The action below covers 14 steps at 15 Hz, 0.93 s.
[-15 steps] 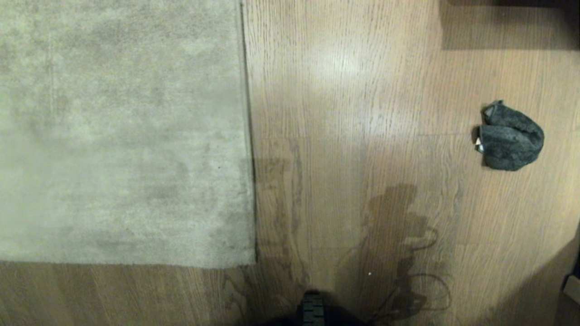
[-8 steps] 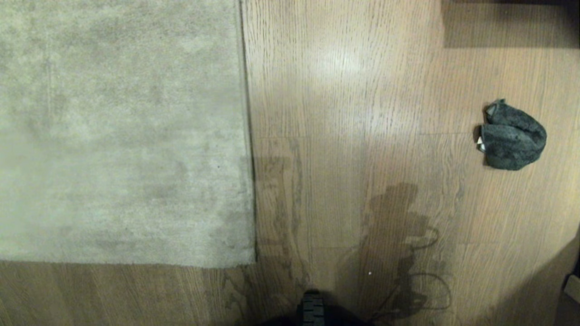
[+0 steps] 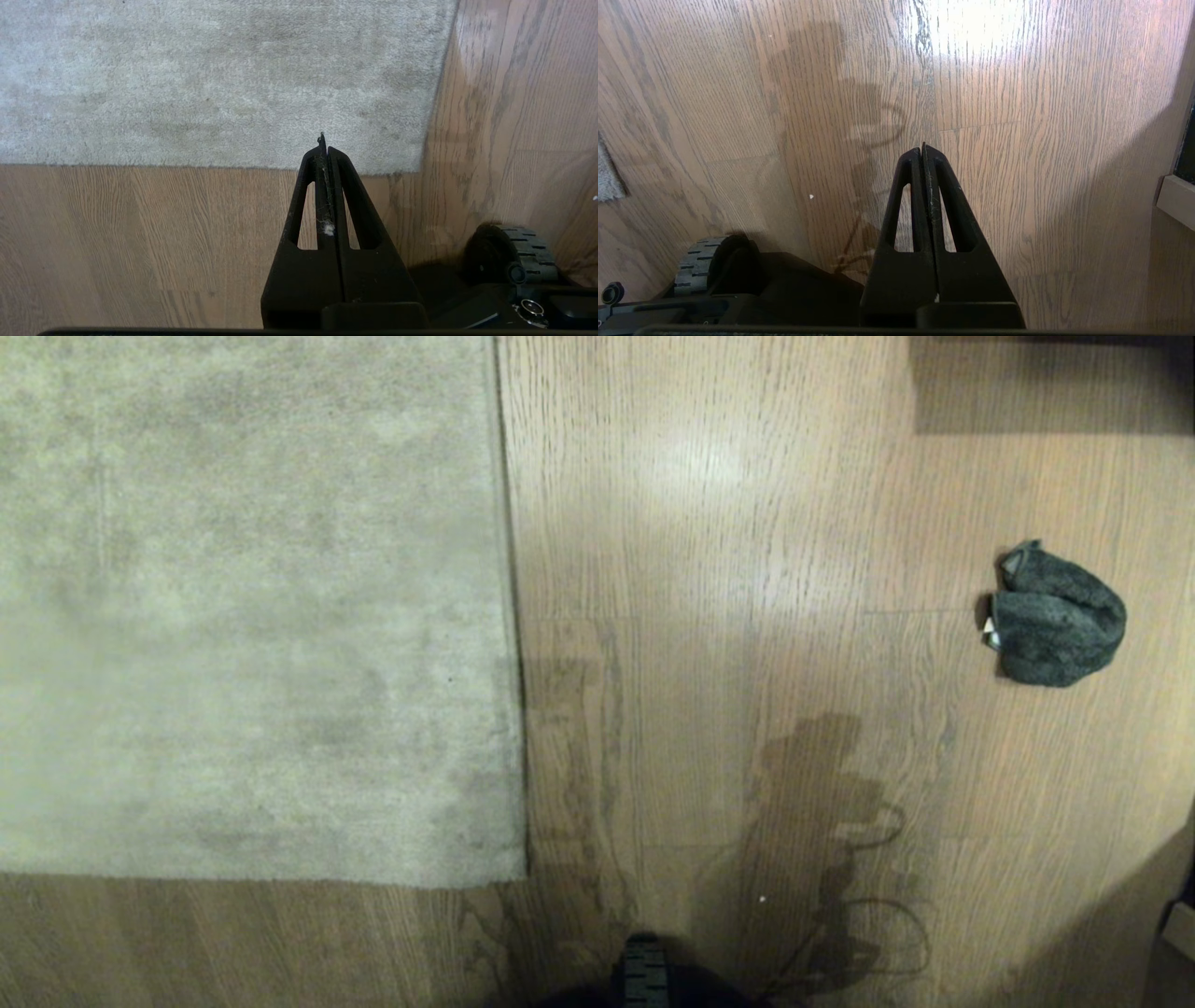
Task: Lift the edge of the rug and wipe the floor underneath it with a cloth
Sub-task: Pick up the rag
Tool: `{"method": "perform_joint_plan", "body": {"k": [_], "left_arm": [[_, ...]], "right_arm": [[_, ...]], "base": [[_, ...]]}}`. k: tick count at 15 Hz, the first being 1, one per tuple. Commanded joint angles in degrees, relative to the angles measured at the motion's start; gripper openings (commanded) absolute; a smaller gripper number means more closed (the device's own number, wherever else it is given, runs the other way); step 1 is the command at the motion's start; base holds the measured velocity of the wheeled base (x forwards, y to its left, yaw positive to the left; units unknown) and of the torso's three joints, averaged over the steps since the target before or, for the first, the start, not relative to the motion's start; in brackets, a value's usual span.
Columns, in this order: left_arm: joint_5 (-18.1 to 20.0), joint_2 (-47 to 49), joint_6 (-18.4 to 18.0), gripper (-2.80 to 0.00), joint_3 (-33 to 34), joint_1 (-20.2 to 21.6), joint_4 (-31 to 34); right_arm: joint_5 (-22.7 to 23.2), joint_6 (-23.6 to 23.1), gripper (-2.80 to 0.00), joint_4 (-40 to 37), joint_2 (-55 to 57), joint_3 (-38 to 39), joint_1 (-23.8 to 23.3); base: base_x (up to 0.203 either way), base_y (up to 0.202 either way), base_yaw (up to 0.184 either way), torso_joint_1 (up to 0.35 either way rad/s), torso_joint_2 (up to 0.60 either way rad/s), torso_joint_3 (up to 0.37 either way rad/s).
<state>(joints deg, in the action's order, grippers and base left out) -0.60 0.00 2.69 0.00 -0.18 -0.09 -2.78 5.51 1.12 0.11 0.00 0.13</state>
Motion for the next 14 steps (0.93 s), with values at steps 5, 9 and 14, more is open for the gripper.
{"method": "perform_joint_plan", "body": {"k": [5, 9, 14], "left_arm": [[-0.02, 0.09, 0.03, -2.80, 0.00, 0.01, 0.01], [-0.02, 0.05, 0.03, -2.80, 0.00, 0.01, 0.01], [-0.02, 0.09, 0.03, -2.80, 0.00, 0.01, 0.01]], "right_arm": [[-0.03, -0.06, -2.80, 0.11, -0.02, 0.00, 0.04], [0.05, -0.58, -2.80, 0.07, -0.02, 0.00, -0.05], [1.95, -5.06, -2.80, 0.11, -0.09, 0.00, 0.04]], "base": [[0.000, 0.000, 0.000, 0.000, 0.00, 0.000], [0.000, 0.000, 0.000, 0.000, 0.00, 0.000], [0.000, 0.000, 0.000, 0.000, 0.00, 0.000]]}}
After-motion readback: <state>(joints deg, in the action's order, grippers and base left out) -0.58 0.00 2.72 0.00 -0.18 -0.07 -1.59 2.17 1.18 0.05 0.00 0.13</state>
